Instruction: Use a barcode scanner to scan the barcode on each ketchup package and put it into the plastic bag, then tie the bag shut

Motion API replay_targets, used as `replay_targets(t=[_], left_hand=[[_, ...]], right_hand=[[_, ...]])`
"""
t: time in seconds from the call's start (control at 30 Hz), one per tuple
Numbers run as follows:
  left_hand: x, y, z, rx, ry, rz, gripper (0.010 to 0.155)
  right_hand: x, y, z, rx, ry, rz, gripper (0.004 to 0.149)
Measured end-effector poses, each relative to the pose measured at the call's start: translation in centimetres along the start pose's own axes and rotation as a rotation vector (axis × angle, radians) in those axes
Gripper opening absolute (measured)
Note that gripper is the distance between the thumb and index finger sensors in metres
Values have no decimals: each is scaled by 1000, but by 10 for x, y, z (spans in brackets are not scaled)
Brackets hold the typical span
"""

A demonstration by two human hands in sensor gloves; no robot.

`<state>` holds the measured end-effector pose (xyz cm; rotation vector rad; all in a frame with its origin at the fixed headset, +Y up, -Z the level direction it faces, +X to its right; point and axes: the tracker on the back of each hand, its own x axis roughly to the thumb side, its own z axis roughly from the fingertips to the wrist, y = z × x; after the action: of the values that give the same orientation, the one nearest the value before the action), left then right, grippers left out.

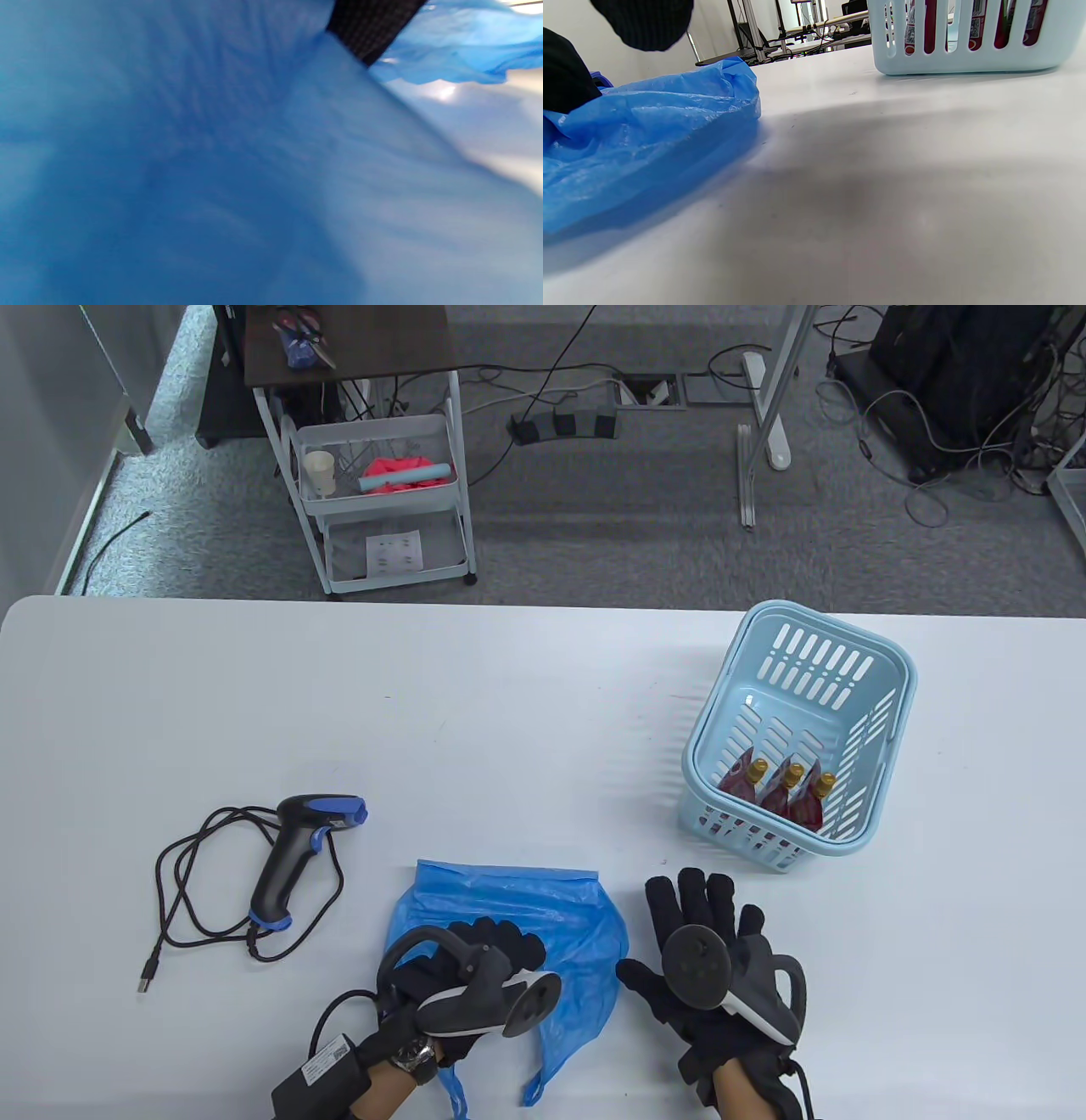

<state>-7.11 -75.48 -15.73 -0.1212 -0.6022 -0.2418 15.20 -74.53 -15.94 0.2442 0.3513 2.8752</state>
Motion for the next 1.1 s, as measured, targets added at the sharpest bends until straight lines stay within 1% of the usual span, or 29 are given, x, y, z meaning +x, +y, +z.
replay_targets(t=[0.23,0.47,0.57,0.73,0.8,0.97,1.1], left_hand=[[8,-9,-4,-33,-25,-2,40],[8,-9,-3,-34,-32,23,42],[8,-9,-2,-29,-41,36,46],[4,-1,2,-44,-57,70,60],[2,3,5,-34,-65,91,63],[-10,15,15,-4,-65,176,71],[-26,19,19,21,-38,241,68]], right_hand=[[1,1,0,2,-3,11,90],[5,2,0,8,-8,28,90],[6,2,0,10,-9,32,90],[9,1,1,-10,-24,34,89],[11,0,2,-26,-32,31,88],[21,-6,7,-97,-80,12,81],[35,-8,12,-133,-146,0,69]])
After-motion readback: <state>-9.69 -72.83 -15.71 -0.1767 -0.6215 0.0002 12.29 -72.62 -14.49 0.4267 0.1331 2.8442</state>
